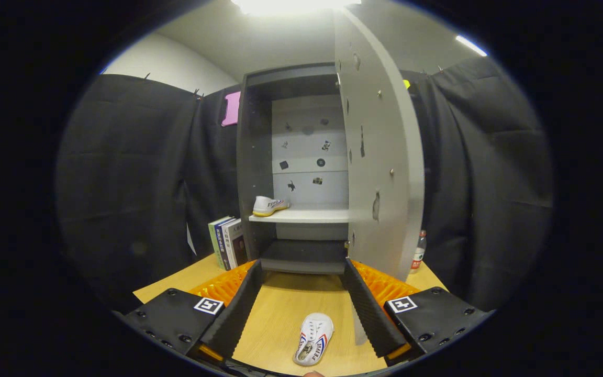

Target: Open the shoe cabinet door, grab the shoes and put them into the shoe cabinet, then close the shoe cabinet door.

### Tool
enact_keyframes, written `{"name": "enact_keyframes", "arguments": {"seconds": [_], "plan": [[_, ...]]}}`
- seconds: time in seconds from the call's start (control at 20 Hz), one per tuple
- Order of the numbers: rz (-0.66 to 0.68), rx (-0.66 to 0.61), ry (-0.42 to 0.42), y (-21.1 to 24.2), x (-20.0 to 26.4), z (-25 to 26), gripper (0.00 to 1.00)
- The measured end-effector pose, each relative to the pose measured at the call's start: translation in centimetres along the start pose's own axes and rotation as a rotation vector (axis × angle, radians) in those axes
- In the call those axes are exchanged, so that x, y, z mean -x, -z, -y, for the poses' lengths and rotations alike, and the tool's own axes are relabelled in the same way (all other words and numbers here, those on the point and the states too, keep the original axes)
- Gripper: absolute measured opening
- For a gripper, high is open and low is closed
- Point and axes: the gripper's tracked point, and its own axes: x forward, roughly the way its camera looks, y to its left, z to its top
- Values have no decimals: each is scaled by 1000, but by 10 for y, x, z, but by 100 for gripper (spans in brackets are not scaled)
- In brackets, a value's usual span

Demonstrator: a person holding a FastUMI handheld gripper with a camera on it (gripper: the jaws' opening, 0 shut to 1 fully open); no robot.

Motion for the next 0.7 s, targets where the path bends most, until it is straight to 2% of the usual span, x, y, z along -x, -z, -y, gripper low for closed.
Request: {"name": "enact_keyframes", "arguments": {"seconds": [0.4,0.7], "plan": [[-283,-19,14,126,-58,-7,98],[-449,3,34,202,-92,3,98]]}}
